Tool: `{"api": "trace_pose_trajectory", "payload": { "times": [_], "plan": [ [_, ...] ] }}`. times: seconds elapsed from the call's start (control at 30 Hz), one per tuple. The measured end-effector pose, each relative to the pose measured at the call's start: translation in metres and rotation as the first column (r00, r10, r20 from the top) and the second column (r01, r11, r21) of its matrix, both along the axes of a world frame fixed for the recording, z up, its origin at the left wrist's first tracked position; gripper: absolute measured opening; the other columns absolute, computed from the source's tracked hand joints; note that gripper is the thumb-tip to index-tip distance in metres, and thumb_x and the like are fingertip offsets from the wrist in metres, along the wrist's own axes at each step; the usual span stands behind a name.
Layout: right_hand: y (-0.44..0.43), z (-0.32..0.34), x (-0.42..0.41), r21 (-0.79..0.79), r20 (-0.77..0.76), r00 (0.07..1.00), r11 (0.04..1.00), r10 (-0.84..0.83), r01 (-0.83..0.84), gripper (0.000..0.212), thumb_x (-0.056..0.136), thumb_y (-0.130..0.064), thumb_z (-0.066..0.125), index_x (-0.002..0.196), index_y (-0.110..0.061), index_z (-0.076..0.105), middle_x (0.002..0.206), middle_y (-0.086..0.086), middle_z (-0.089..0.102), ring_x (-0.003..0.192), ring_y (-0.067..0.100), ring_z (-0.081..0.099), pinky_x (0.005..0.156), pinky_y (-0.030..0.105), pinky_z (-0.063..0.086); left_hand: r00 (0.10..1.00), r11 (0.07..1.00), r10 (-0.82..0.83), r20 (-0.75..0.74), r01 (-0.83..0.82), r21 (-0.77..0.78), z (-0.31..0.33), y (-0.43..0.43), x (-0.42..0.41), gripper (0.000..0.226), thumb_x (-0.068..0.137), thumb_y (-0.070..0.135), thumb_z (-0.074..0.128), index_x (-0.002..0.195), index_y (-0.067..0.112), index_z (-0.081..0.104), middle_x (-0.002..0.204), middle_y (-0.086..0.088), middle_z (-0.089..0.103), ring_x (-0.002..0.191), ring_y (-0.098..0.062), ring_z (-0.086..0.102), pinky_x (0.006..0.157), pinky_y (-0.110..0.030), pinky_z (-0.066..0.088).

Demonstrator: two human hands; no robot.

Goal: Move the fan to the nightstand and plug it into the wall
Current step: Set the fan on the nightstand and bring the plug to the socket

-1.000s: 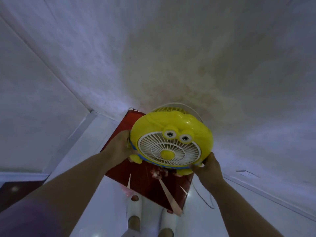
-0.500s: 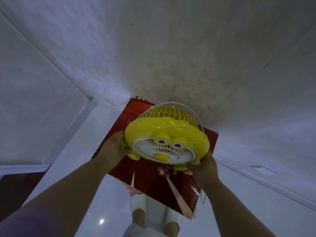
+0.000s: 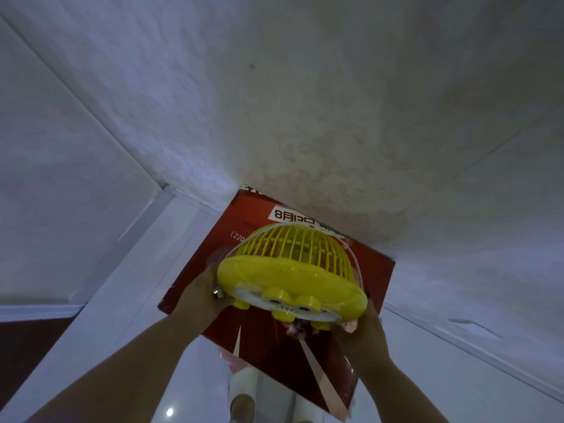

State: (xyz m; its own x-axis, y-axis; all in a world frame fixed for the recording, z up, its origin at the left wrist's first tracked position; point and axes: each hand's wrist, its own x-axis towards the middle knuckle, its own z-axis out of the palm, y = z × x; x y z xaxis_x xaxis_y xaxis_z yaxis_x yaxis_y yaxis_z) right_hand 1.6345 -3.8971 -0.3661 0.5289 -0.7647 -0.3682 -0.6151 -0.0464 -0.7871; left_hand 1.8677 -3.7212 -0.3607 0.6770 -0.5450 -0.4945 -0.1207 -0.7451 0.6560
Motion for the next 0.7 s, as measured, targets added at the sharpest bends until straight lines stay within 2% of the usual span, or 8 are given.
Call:
{"api": "trace_pose_trajectory", "payload": {
  "times": [0.07,0.17,0.27,0.37,0.43,0.53,0.63,0.7],
  "plan": [
    [0.000,0.002,-0.004,0.003,-0.027,0.999,1.000,0.020,-0.020,0.049,0.069,-0.010,0.075,0.110,-0.020,0.050,0.089,-0.005,0.066,0.086,0.023,0.065,0.067,0.036,0.051,1.000,0.999,0.006,-0.002,-0.007,-0.051,0.004,-0.001,0.000,0.077,0.056,0.027,0.076,0.125,0.010,0.048,0.094,-0.002,0.063,0.086,-0.017,0.058,0.067,-0.017,0.040],
    [-0.002,0.008,-0.008,-0.001,-0.010,0.999,0.999,0.035,-0.035,0.050,0.074,-0.014,0.069,0.116,-0.030,0.047,0.093,-0.015,0.064,0.085,0.016,0.064,0.066,0.029,0.048,0.999,0.991,0.002,-0.032,-0.007,-0.135,0.017,-0.003,-0.002,0.073,0.060,0.022,0.077,0.126,0.017,0.045,0.087,0.009,0.058,0.077,-0.009,0.057,0.063,-0.006,0.039],
    [-0.005,0.015,-0.009,-0.010,0.007,0.999,0.999,0.048,-0.048,0.057,0.077,-0.008,0.068,0.128,-0.020,0.045,0.101,-0.013,0.063,0.090,0.010,0.062,0.068,0.017,0.045,0.994,0.977,0.031,-0.107,-0.053,-0.208,0.025,-0.003,0.000,0.063,0.045,0.040,0.065,0.105,0.038,0.046,0.086,0.019,0.062,0.077,0.004,0.062,0.065,-0.006,0.047],
    [-0.009,0.022,-0.011,-0.005,0.005,0.998,0.998,0.060,-0.060,0.060,0.072,-0.021,0.069,0.128,-0.021,0.046,0.111,-0.003,0.065,0.097,0.017,0.063,0.070,0.020,0.046,0.989,0.967,0.032,-0.142,-0.066,-0.244,0.026,-0.003,0.002,0.063,0.044,0.036,0.066,0.102,0.043,0.045,0.090,0.021,0.068,0.086,0.013,0.062,0.067,-0.009,0.050],
    [-0.013,0.032,-0.010,-0.023,0.007,0.997,0.996,0.082,-0.082,0.053,0.071,-0.021,0.068,0.118,-0.037,0.051,0.109,-0.003,0.065,0.097,0.018,0.063,0.073,0.024,0.045,0.983,0.959,0.029,-0.181,-0.079,-0.273,0.033,-0.005,0.003,0.063,0.042,0.032,0.066,0.103,0.035,0.049,0.096,0.014,0.063,0.086,0.008,0.064,0.068,-0.011,0.052],
    [-0.019,0.051,-0.006,-0.085,-0.004,0.995,0.991,0.103,-0.103,0.065,0.071,-0.010,0.066,0.094,-0.068,0.048,0.101,-0.010,0.063,0.092,0.013,0.062,0.077,0.017,0.043,0.971,0.957,0.011,-0.239,-0.079,-0.278,0.045,-0.005,0.009,0.067,0.043,0.022,0.066,0.109,0.019,0.054,0.100,0.003,0.061,0.087,-0.004,0.066,0.066,-0.017,0.054],
    [-0.021,0.076,0.006,-0.056,0.006,0.994,0.993,0.109,-0.108,0.051,0.058,-0.034,0.058,0.090,-0.073,0.047,0.098,-0.012,0.062,0.086,-0.004,0.060,0.073,0.009,0.041,0.970,0.957,-0.025,-0.241,-0.046,-0.285,0.067,-0.011,0.014,0.060,0.043,0.022,0.062,0.101,0.034,0.055,0.114,-0.011,0.058,0.104,-0.027,0.061,0.077,-0.040,0.055],
    [-0.021,0.089,0.013,-0.045,0.032,0.991,0.990,0.133,-0.132,0.049,0.051,-0.038,0.053,0.093,-0.064,0.053,0.099,-0.010,0.063,0.088,0.000,0.062,0.075,0.011,0.044,0.975,0.959,-0.076,-0.208,0.014,-0.284,0.086,-0.021,0.015,0.053,0.051,0.011,0.056,0.097,0.038,0.055,0.116,-0.008,0.056,0.102,-0.026,0.058,0.082,-0.045,0.051]
  ]
}}
